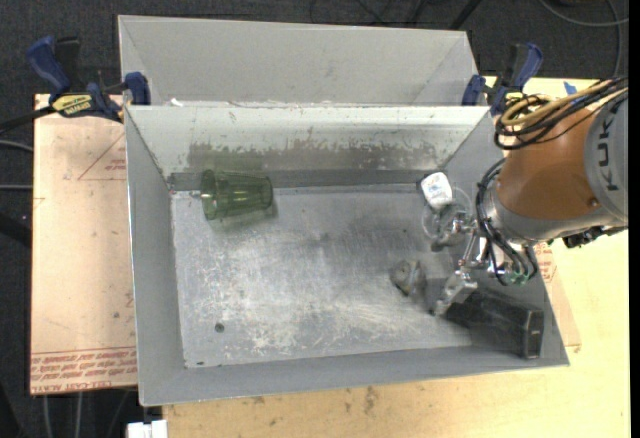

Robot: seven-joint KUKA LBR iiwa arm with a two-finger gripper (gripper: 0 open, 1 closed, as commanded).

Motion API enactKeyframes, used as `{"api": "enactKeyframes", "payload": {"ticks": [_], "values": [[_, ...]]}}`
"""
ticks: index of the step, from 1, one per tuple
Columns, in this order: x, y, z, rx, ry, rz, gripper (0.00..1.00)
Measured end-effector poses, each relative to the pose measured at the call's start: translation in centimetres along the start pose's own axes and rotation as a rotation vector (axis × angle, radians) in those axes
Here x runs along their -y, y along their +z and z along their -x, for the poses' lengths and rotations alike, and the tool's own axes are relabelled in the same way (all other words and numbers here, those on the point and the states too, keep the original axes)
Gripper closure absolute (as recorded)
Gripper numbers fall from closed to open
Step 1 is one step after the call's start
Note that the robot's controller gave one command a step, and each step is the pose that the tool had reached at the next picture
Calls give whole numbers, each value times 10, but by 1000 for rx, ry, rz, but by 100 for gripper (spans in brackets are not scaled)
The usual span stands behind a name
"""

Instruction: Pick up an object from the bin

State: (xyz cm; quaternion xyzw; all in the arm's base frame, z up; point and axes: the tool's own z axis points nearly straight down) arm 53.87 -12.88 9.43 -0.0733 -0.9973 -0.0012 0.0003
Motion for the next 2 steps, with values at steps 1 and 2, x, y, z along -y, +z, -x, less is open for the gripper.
{"api": "enactKeyframes", "payload": {"ticks": [1, 2], "values": [[-47, 19, 3, -2, 34, -5, 100], [-47, 19, 3, -2, 34, -5, 100]]}}
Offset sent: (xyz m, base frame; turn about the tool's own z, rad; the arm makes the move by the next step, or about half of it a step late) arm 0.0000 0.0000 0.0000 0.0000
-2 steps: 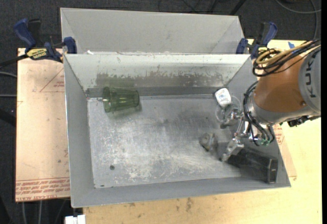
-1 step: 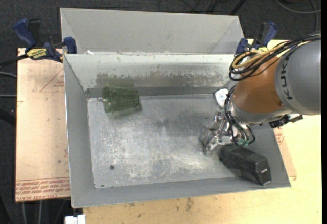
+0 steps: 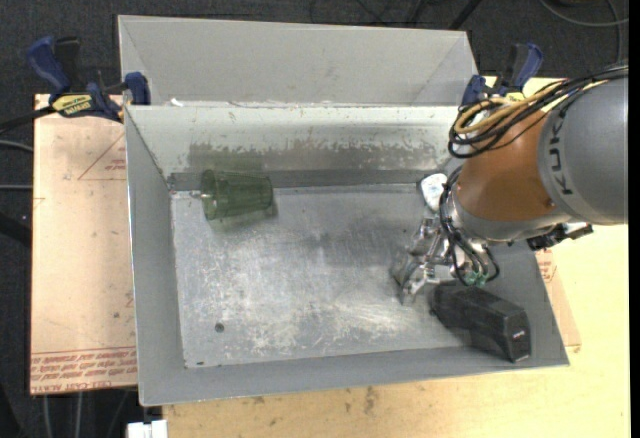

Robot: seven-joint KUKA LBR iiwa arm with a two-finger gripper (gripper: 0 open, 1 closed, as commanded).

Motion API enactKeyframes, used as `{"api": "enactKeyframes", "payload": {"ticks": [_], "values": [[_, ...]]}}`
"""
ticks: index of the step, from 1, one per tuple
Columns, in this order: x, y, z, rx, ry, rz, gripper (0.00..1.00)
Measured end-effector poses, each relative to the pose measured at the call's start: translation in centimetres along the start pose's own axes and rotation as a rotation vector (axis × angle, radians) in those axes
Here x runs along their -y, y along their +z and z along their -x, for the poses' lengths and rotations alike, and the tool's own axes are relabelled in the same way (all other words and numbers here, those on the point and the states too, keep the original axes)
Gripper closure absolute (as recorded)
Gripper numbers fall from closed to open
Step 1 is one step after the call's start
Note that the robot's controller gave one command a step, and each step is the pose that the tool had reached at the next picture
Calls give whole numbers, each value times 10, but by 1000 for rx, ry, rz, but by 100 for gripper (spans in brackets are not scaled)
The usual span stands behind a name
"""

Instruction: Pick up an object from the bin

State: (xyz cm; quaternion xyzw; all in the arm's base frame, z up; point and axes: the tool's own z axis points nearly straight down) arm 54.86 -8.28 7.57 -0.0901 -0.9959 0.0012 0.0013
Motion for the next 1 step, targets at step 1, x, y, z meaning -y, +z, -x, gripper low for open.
{"api": "enactKeyframes", "payload": {"ticks": [1], "values": [[17, -149, -8, 9, 64, 3, 100]]}}
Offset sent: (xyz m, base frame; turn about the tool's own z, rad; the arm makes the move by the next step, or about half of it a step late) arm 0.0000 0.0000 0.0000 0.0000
